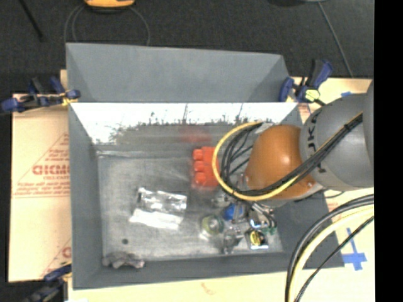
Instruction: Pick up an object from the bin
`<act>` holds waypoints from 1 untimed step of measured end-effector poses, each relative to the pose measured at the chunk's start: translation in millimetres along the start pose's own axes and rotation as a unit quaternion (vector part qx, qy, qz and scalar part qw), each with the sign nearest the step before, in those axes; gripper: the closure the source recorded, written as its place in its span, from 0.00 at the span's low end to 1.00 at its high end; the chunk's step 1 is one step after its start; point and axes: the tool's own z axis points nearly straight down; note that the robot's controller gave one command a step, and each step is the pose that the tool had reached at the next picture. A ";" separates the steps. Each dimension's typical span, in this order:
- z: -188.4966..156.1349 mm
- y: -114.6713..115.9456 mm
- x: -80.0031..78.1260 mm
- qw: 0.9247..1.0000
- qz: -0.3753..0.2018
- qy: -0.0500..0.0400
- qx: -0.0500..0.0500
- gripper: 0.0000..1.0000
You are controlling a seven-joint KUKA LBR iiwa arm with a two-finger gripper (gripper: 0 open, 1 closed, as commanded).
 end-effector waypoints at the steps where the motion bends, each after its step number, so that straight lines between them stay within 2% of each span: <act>1: 2.8 28.9 -2.6 1.000 -0.002 -0.001 0.001 0.00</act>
Offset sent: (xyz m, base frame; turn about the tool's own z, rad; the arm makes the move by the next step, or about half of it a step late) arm -0.0040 0.0303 -0.0061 -0.0051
